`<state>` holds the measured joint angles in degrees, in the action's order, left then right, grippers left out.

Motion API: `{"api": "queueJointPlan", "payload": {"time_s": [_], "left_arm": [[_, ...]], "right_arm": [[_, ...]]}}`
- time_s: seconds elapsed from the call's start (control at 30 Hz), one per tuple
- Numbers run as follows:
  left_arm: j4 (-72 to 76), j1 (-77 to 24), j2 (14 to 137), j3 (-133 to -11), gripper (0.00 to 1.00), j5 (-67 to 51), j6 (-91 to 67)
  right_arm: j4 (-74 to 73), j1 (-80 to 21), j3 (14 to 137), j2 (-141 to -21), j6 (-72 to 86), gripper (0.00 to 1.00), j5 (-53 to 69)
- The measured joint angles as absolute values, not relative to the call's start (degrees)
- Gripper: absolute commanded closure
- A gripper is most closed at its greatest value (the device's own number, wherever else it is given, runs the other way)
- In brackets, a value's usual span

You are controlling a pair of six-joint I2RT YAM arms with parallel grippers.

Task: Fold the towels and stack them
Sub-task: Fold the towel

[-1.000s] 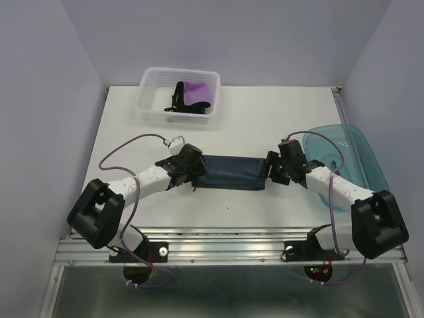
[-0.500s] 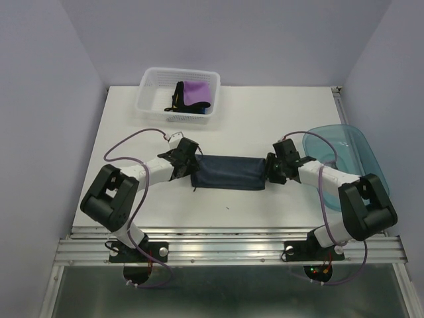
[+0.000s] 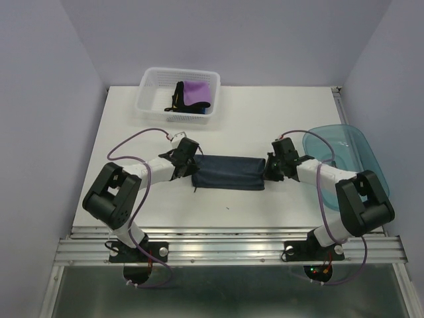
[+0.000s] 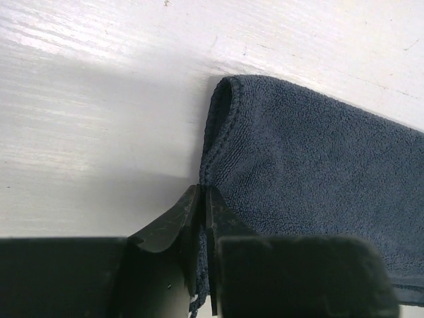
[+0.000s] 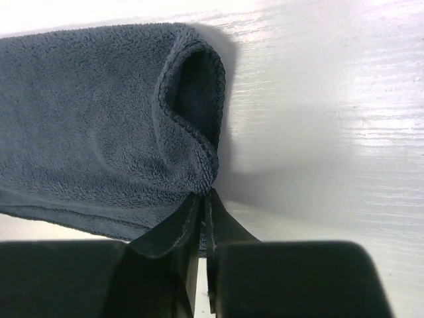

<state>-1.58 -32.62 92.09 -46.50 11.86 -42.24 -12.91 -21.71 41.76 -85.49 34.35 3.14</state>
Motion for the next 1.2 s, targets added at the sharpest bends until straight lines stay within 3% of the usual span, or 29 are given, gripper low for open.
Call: {"api": "queueJointPlan", "payload": {"time_s": [0.2, 0.4, 0.77, 0.87, 1.0, 1.2], "left_arm": [[0.14, -32.62, 92.09, -45.82, 0.94, 9.78, -42.0], [3.33, -32.51, 91.26, -43.68, 0.95, 7.35, -41.6], [3.95, -32.51, 90.89, -43.09, 1.0, 6.57, -41.34], [2.76, -32.51, 90.37, -43.09, 1.0, 7.07, -41.32], [1.91, -32.51, 90.17, -43.09, 1.0, 7.7, -41.28], [1.04, -32.51, 90.17, -43.35, 1.0, 8.25, -41.12]], "right_arm": [[-14.72, -21.71, 41.43, -80.68, 33.85, 0.99, 4.93], [-15.79, -22.13, 41.47, -75.37, 32.73, 0.99, 5.43], [-19.44, -25.69, 43.53, -77.43, 33.5, 0.98, 1.28], [-21.23, -25.58, 43.53, -78.46, 34.41, 0.92, -2.09], [-23.49, -25.58, 43.53, -79.2, 35.31, 0.75, -6.7], [-24.56, -25.58, 43.53, -81.14, 35.99, 0.62, -9.17]]}}
